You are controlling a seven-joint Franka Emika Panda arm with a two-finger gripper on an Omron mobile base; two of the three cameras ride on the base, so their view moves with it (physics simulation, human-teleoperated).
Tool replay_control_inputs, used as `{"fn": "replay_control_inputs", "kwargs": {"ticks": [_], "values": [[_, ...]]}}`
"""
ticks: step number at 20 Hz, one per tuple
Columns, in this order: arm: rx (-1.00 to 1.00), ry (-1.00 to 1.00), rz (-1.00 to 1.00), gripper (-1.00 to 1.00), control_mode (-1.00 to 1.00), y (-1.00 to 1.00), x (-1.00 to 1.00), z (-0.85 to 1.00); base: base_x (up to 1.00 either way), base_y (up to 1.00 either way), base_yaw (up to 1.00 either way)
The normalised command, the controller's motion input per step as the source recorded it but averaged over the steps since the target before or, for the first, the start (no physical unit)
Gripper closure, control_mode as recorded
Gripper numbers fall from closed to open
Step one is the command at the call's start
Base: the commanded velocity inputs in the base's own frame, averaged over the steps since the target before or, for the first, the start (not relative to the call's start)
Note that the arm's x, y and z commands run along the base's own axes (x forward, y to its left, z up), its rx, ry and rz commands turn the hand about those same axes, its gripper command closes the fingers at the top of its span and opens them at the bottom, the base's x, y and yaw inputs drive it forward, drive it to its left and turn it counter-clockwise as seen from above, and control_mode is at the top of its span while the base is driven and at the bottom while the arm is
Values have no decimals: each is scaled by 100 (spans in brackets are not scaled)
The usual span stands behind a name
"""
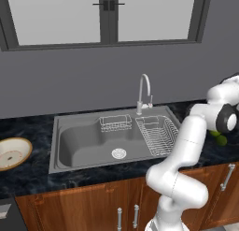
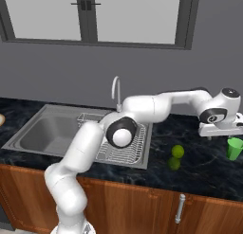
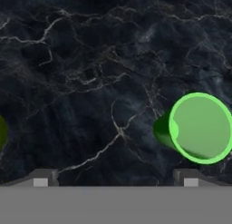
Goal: Remove the lime and lime from the sink. Then move the bowl and cup from the counter to the sink for washing.
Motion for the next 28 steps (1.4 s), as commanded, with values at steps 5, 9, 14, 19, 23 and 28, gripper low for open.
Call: {"fn": "replay_control_inputs", "kwargs": {"ticks": [5, 9, 14, 19, 23, 28], "values": [[-2, 0, 0, -100, -100, -16, 20, -12, 0, 0, 0], [-2, 0, 0, -100, -100, -18, 19, -14, 0, 0, 0], [0, 0, 0, -100, -100, -19, 17, -13, 0, 0, 0], [0, 6, 0, -100, -100, -21, 24, -5, 0, 0, 0], [0, 9, 0, -100, -100, -24, 22, -2, 0, 0, 0], [0, 9, 0, -100, -100, -22, 23, -2, 0, 0, 0]]}}
